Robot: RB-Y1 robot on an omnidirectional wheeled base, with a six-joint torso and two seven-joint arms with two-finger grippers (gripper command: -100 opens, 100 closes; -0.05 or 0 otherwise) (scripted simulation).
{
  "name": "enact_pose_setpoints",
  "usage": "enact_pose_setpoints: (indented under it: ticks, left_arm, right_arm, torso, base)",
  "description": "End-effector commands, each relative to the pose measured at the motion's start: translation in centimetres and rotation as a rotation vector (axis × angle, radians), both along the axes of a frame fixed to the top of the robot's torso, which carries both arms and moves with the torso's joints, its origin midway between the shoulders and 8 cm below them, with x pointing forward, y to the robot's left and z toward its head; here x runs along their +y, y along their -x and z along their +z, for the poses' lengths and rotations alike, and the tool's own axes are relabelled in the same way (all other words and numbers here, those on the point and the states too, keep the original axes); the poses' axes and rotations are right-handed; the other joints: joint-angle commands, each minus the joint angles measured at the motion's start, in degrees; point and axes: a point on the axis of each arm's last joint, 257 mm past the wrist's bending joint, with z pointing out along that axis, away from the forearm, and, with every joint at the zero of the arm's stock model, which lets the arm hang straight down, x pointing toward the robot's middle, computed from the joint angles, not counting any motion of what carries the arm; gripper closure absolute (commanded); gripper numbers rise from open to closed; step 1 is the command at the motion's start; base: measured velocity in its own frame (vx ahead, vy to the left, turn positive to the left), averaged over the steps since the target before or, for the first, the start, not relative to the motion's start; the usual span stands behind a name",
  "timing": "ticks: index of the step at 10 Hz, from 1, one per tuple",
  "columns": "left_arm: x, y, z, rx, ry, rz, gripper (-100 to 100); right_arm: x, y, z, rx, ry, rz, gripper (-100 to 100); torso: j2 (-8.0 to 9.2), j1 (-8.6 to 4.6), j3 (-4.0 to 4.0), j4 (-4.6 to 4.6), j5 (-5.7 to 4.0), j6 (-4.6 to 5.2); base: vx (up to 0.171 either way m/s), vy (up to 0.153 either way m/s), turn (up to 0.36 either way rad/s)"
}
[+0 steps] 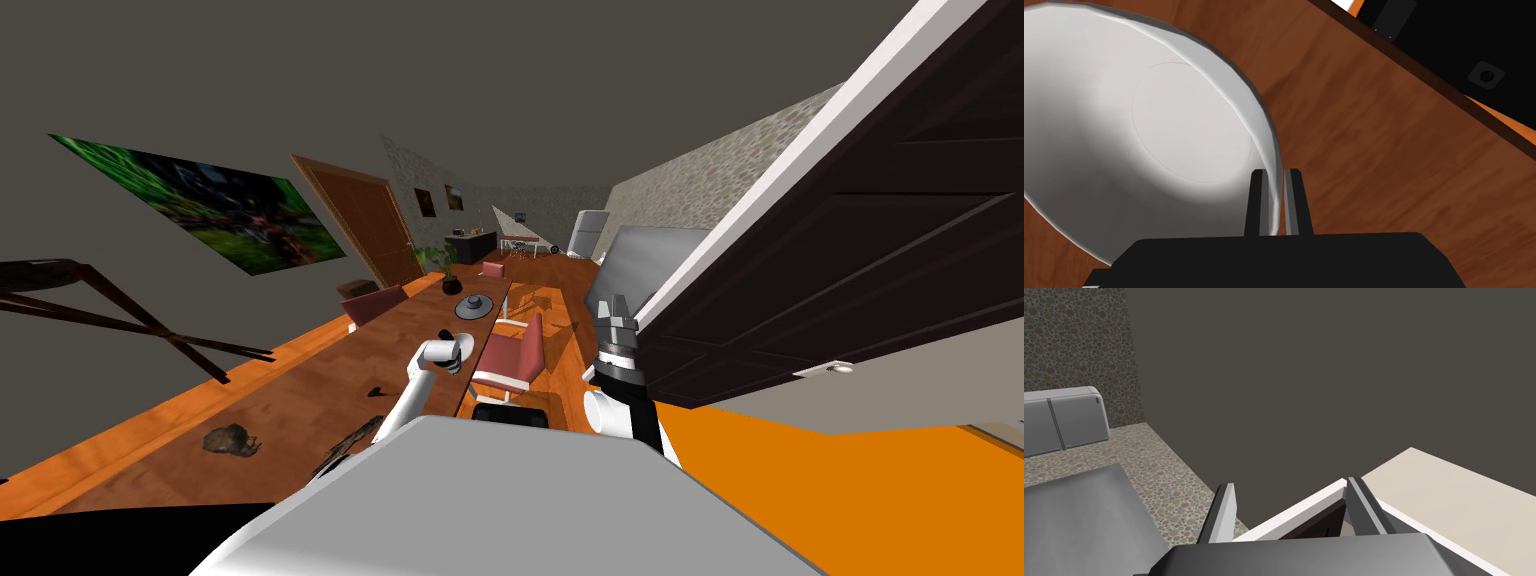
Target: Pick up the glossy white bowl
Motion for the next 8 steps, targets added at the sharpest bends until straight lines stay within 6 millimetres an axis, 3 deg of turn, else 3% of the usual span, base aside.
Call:
enact_pose_setpoints:
  ticks: [1,3,4,5,8]
  left_arm:
    - [0.0,0.0,0.0,0.000,0.000,0.000,100]
    - [0.0,-0.1,0.0,-0.002,0.000,0.000,100]
    - [0.0,0.0,0.0,-0.001,0.000,0.000,0]
    - [-0.1,0.0,0.8,-0.002,-0.001,0.001,100]
    - [-0.1,0.0,1.4,-0.004,-0.001,0.002,100]
  right_arm:
    - [0.0,0.0,0.0,0.000,0.000,0.000,0]
    - [0.0,0.0,0.0,0.000,0.000,0.000,0]
    - [0.0,0.0,0.0,0.000,0.000,0.000,0]
    - [0.0,0.0,0.0,0.000,0.000,0.000,0]
    - [0.0,0.0,0.0,0.000,0.000,0.000,0]
  torso:
    - [0.00,0.00,0.00,0.00,0.00,0.00]
    - [0.01,0.00,0.00,-0.02,0.01,0.00]
    - [0.01,0.00,0.00,-0.01,0.00,0.00]
    - [0.02,-0.01,0.00,-0.01,0.00,0.00]
    - [0.14,-0.05,0.09,0.04,-0.03,0.01]
  base:
    - [0.000,0.000,0.000]
    - [0.000,0.000,0.000]
    - [0.000,0.000,0.000]
    - [-0.011,0.002,-0.012]
    - [-0.017,0.001,-0.008]
